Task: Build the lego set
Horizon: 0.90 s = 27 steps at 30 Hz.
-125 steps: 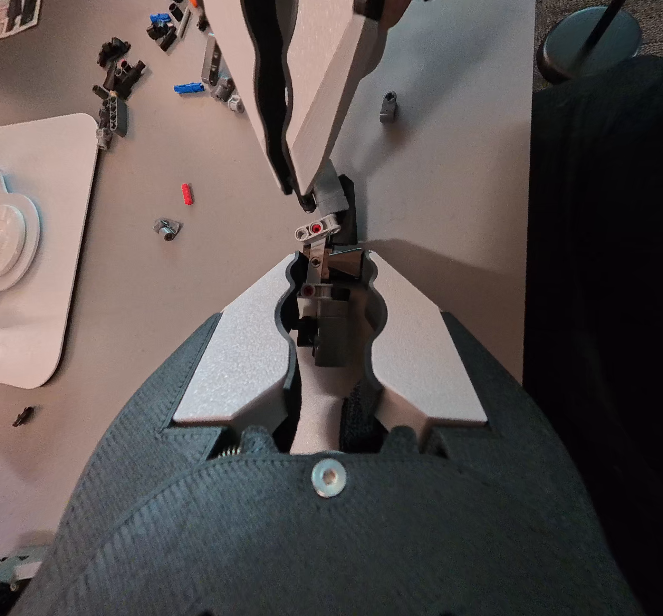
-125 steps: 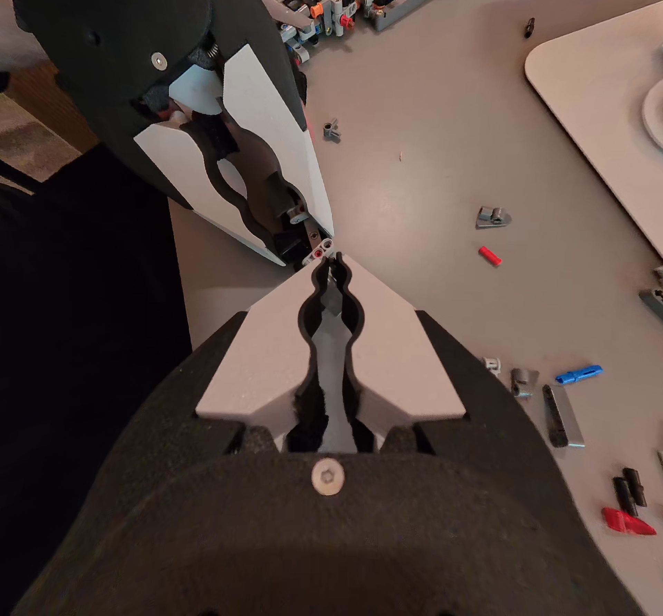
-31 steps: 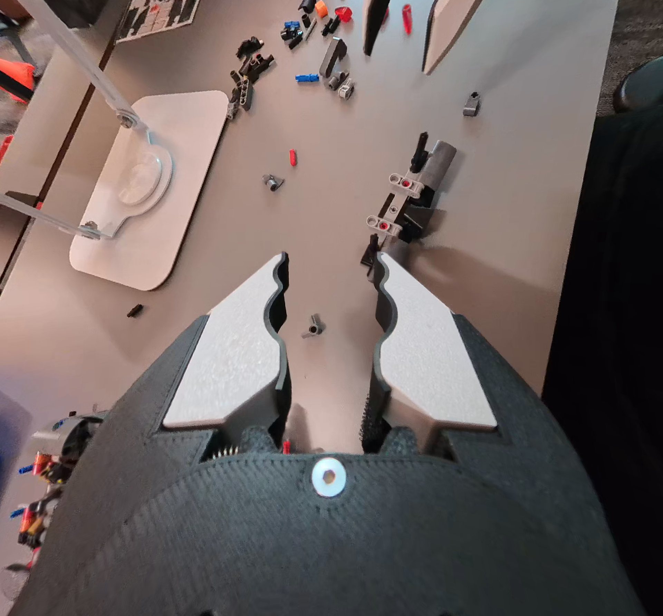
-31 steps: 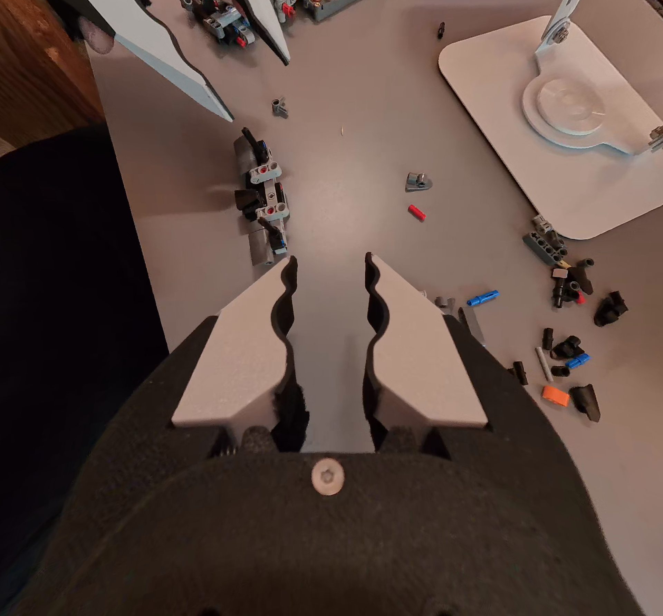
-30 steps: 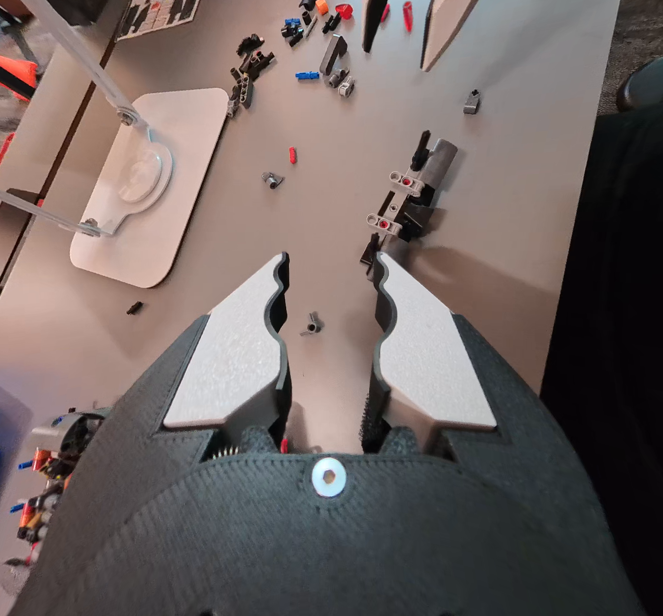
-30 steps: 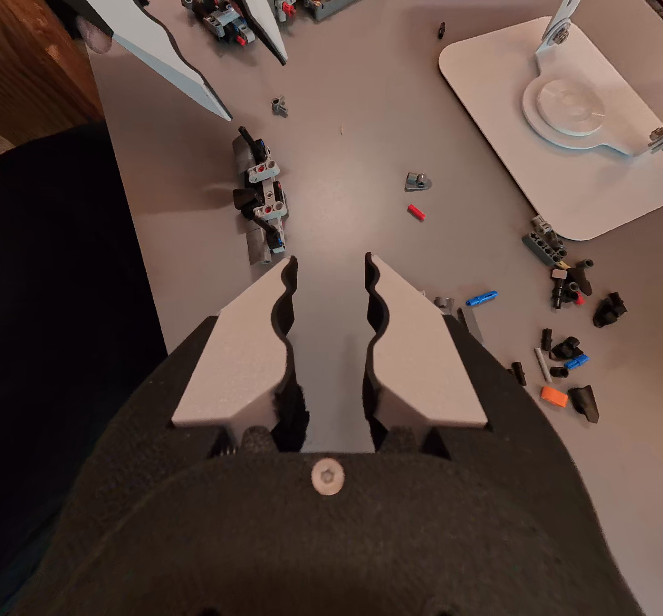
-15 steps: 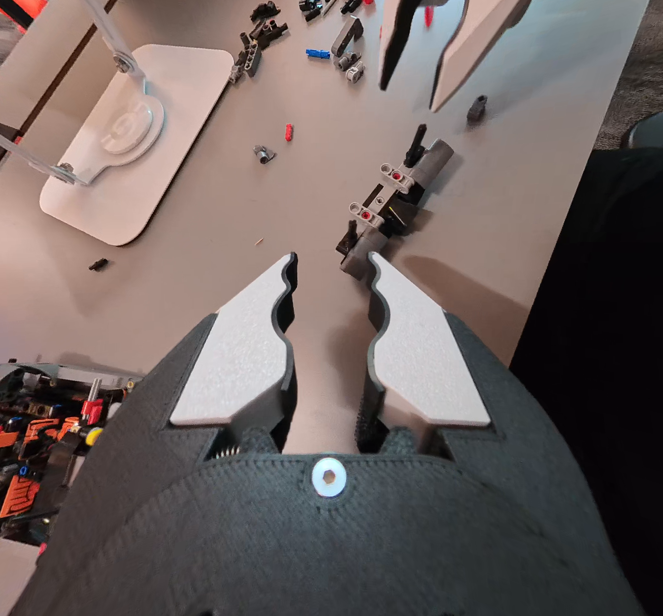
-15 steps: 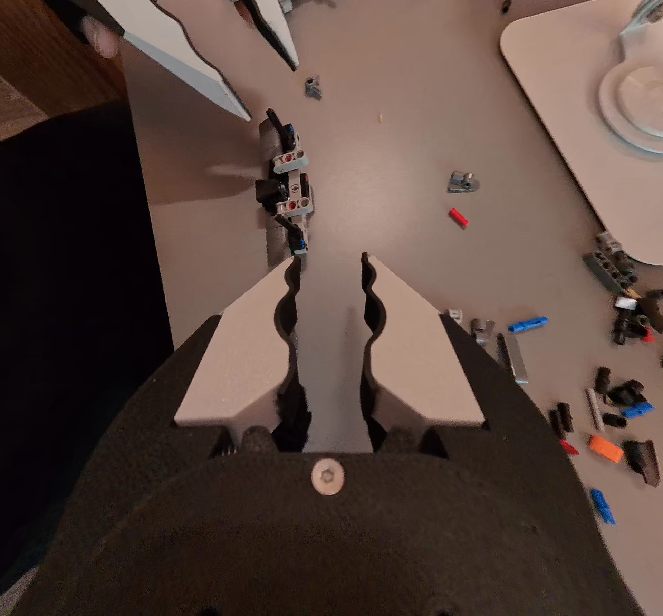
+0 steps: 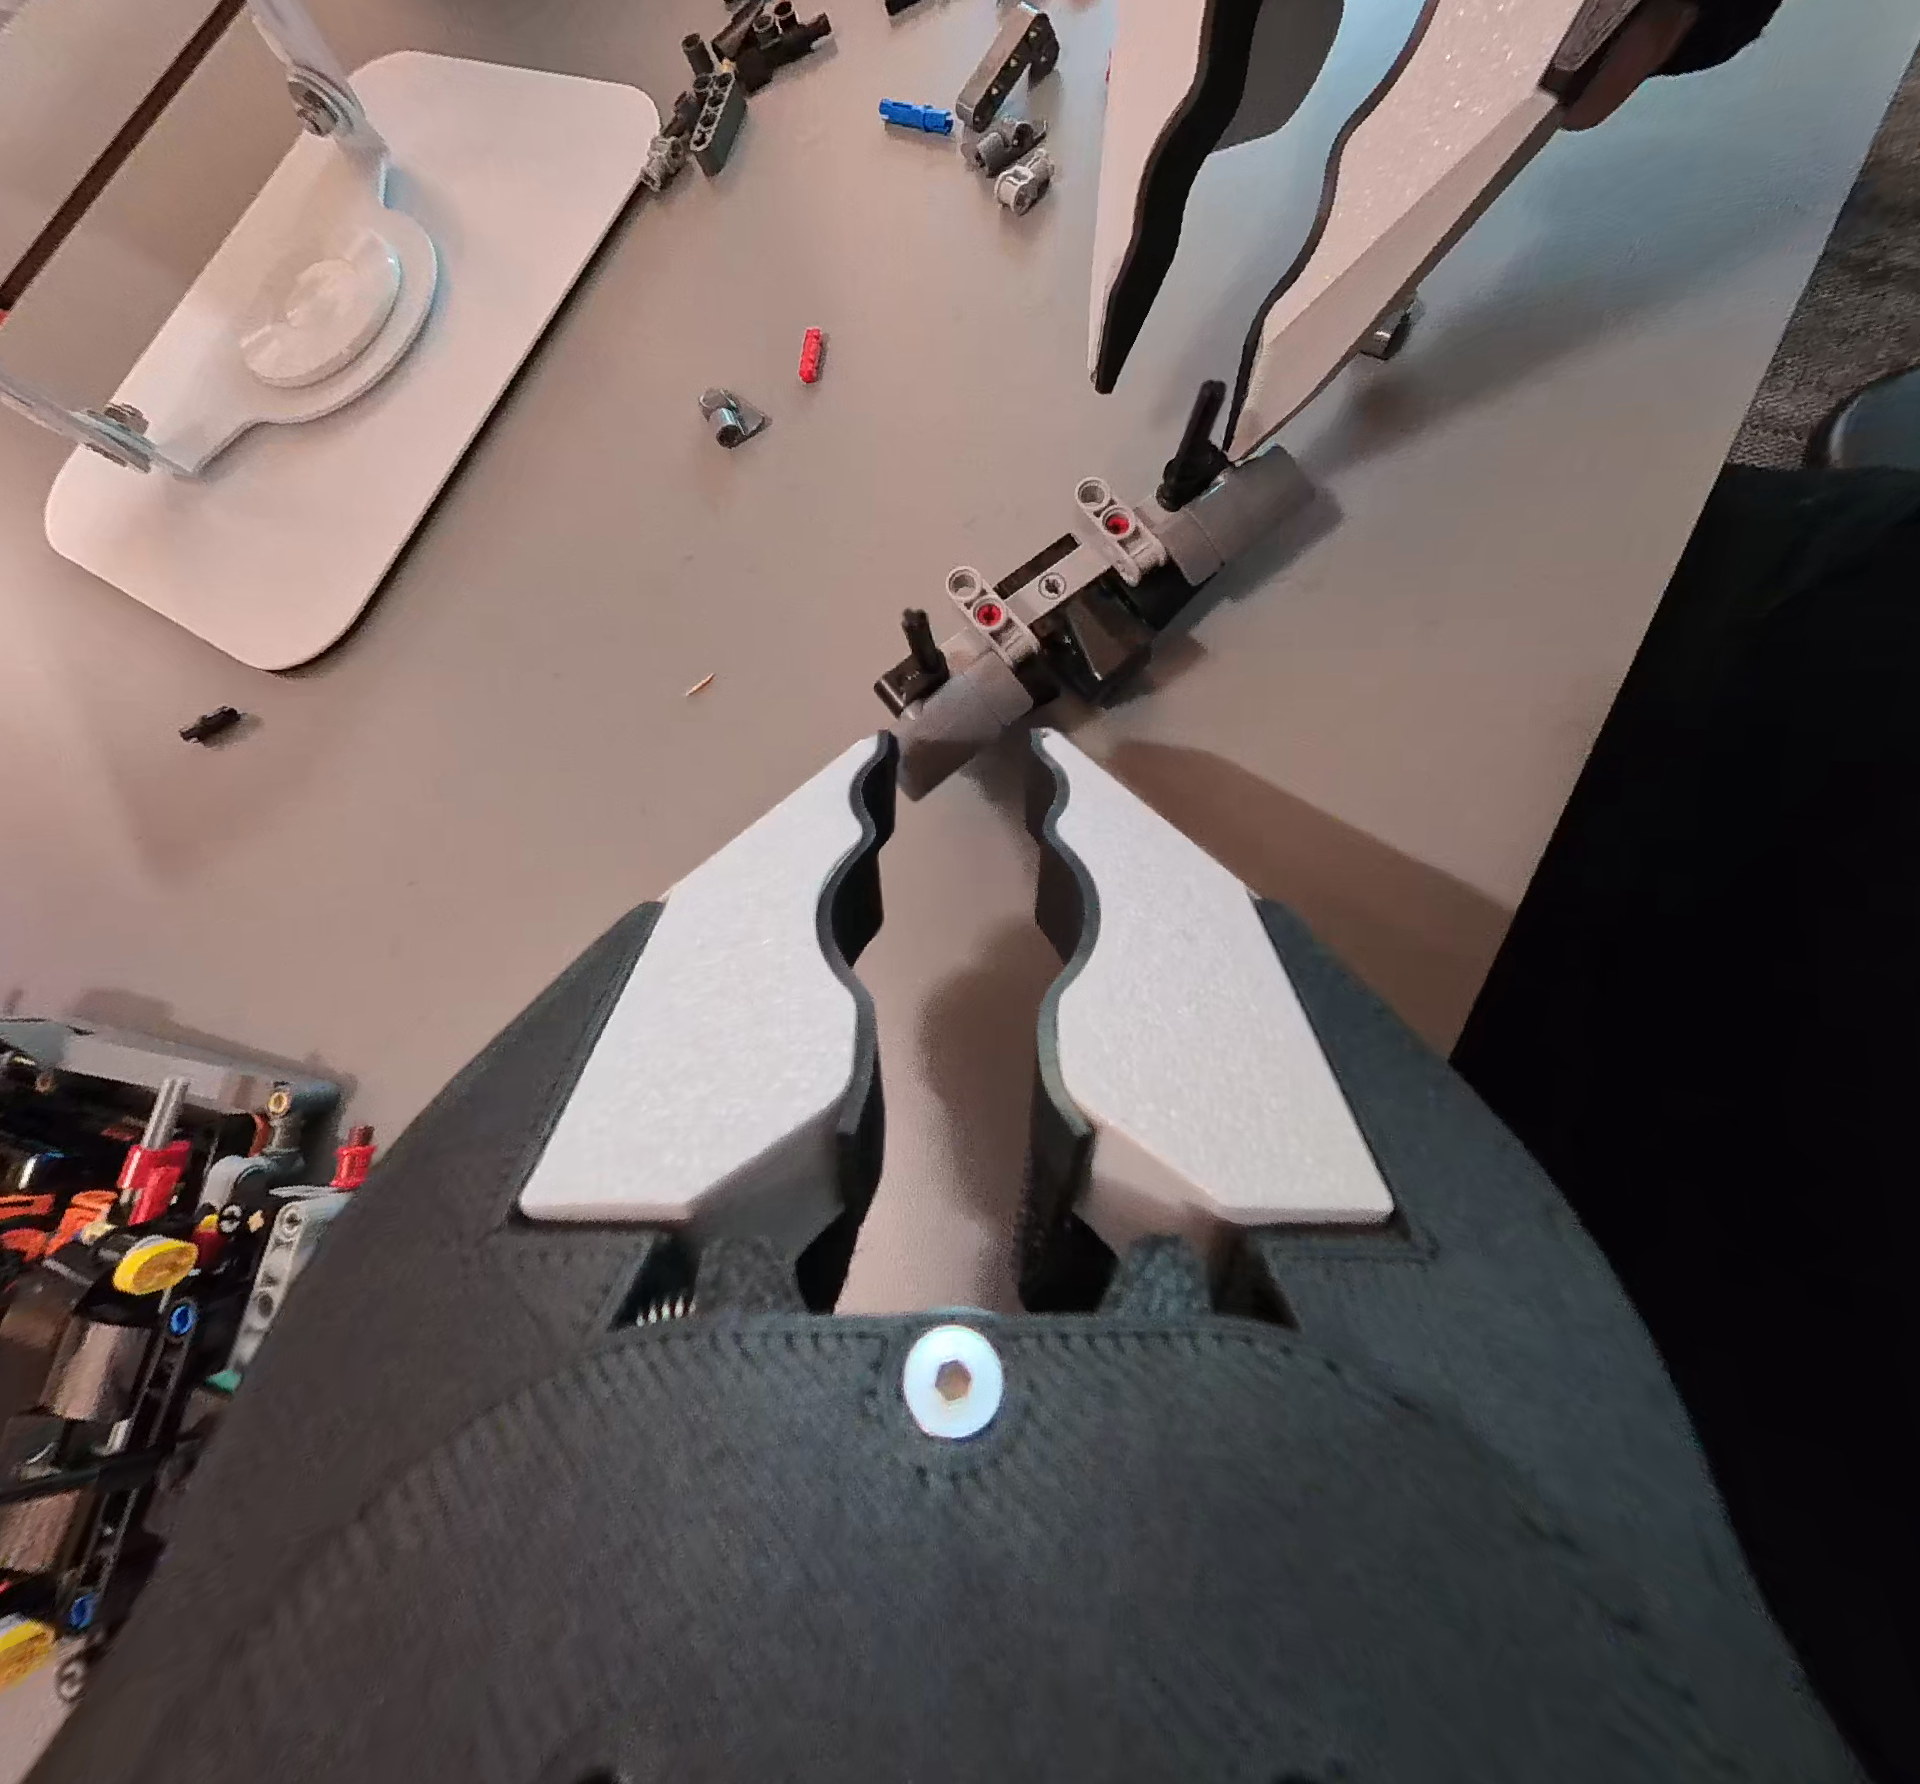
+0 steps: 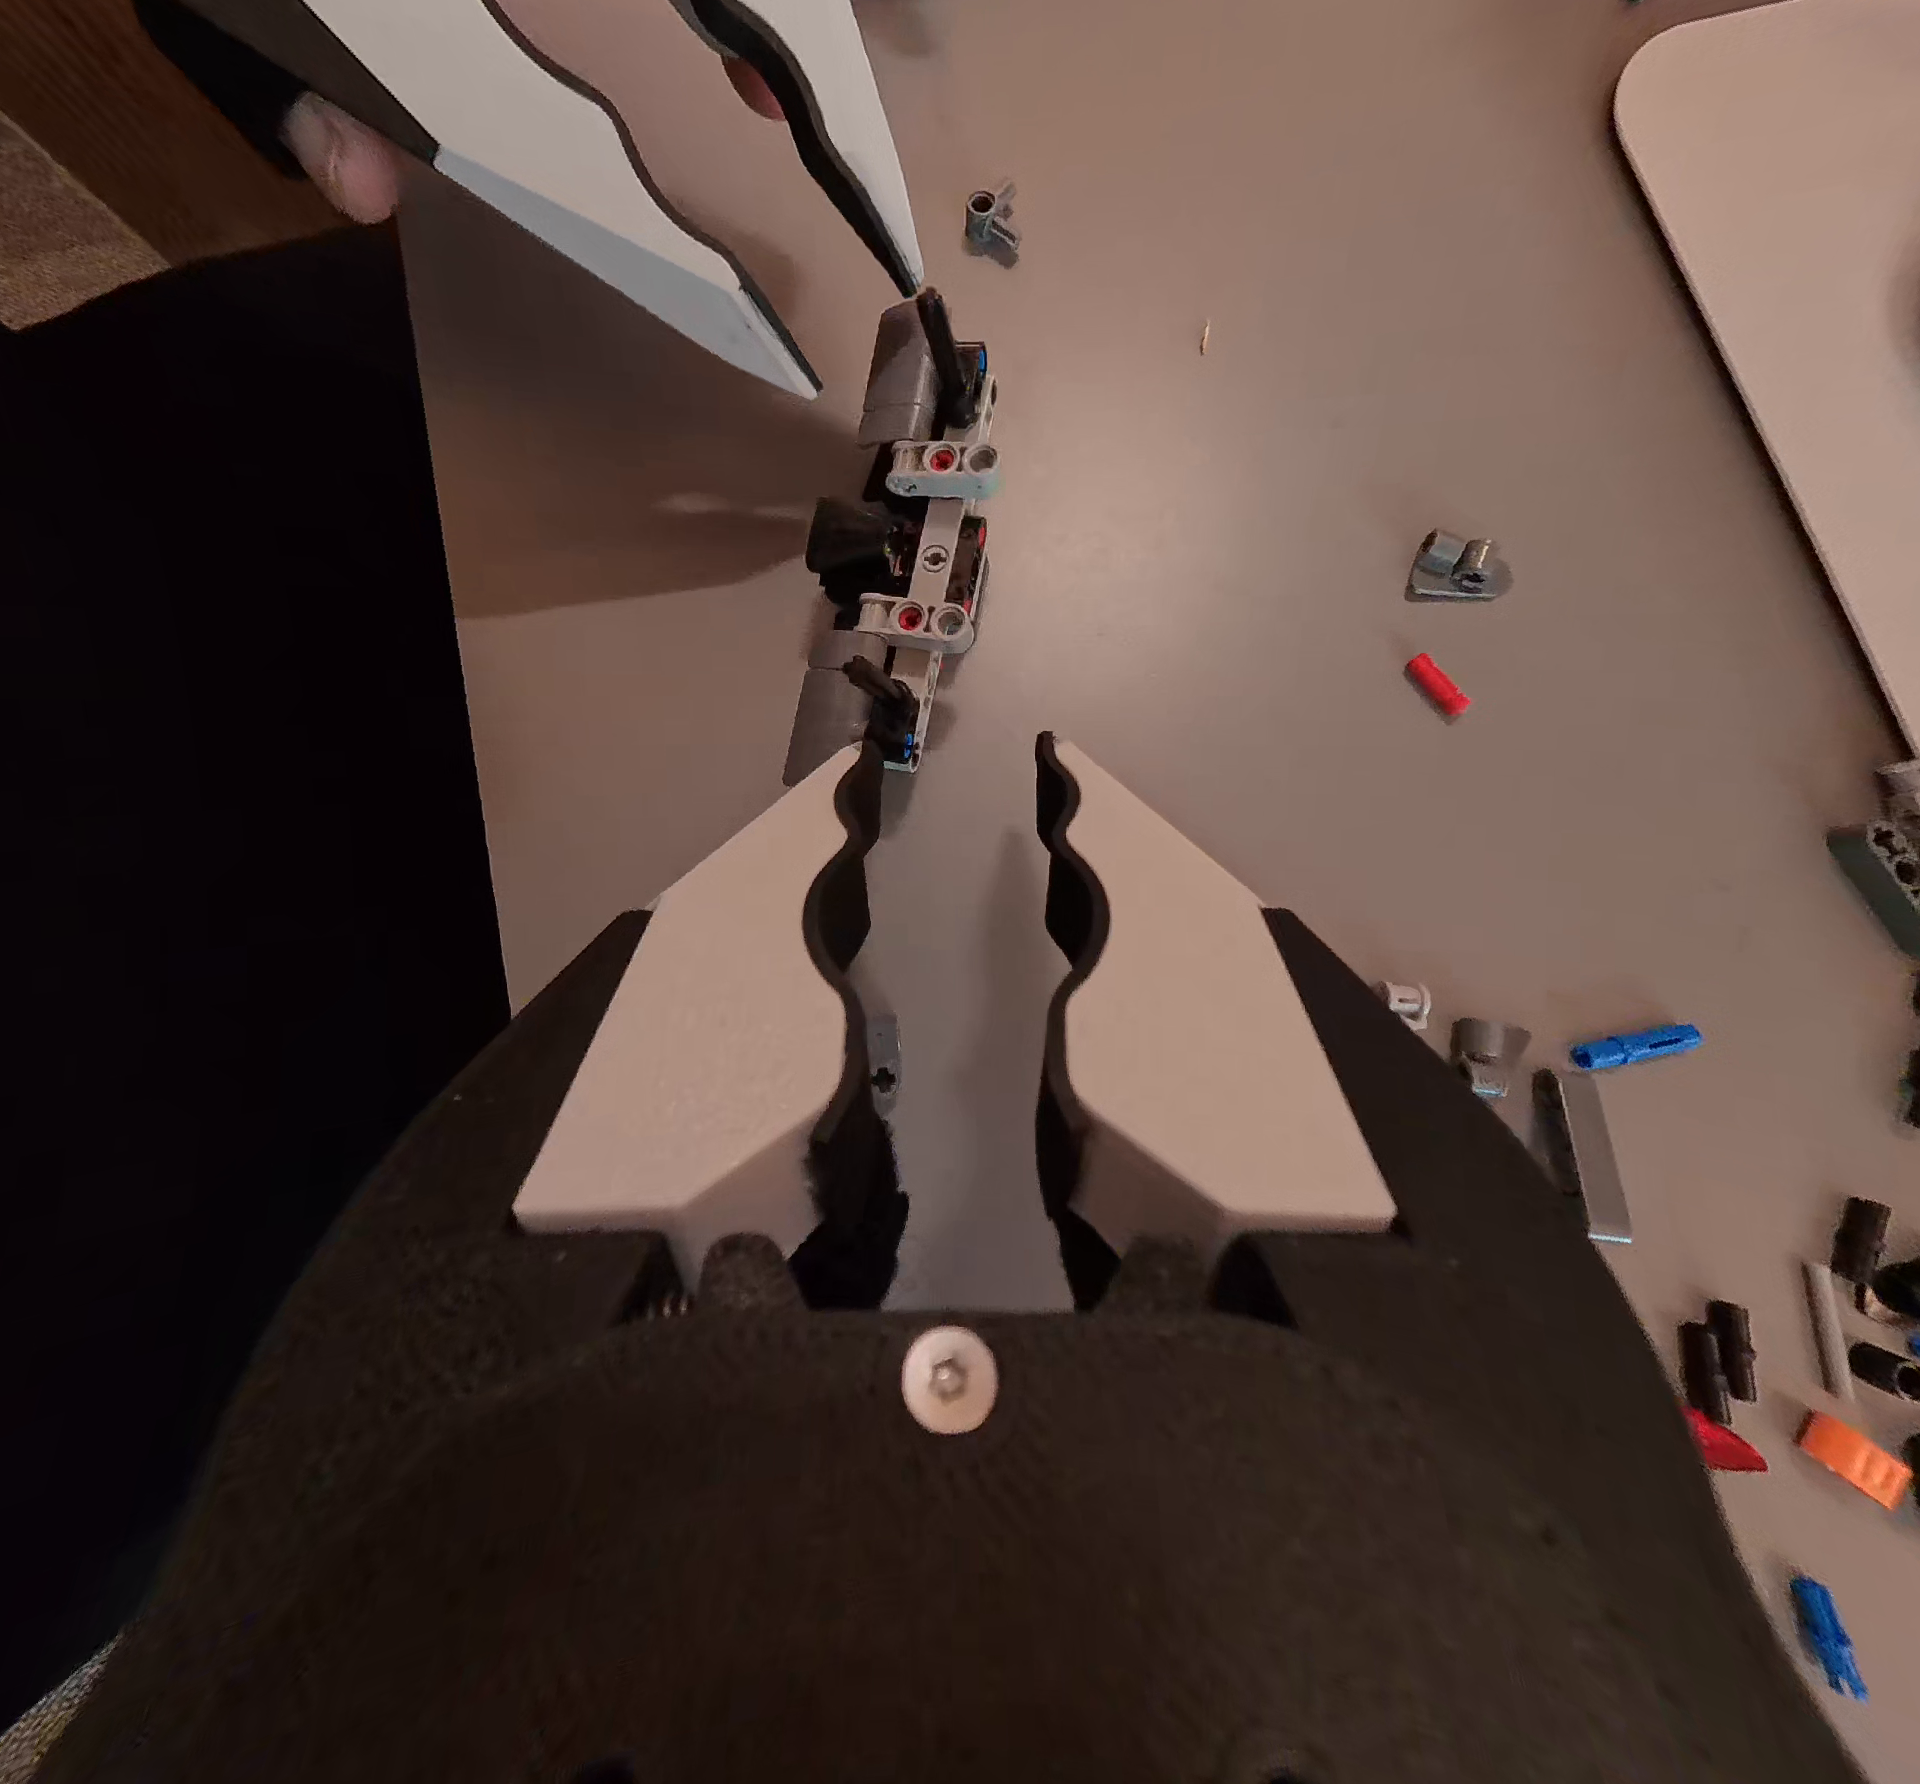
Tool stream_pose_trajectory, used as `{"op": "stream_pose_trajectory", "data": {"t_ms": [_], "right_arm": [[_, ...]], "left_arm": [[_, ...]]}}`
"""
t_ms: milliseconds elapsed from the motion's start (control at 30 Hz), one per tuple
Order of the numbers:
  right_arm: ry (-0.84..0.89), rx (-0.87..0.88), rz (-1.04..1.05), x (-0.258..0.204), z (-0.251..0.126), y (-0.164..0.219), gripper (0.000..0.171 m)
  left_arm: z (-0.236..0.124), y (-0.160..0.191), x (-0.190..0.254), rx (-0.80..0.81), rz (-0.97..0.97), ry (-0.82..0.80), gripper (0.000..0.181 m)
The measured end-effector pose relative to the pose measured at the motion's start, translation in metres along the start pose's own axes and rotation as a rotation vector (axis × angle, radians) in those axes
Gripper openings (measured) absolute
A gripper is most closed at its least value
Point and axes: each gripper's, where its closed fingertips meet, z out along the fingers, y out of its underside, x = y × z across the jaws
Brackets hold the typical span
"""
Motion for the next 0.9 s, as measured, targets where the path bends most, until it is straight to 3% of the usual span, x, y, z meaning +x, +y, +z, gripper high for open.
{"op": "stream_pose_trajectory", "data": {"t_ms": [33,900], "right_arm": [[-0.002,0.001,-0.001,0.000,0.000,0.000,0.028],[-0.024,0.027,0.003,-0.006,0.017,-0.017,0.027]], "left_arm": [[0.001,0.001,0.000,0.000,-0.003,-0.001,0.023],[0.023,-0.007,-0.018,0.022,-0.014,-0.015,0.021]]}}
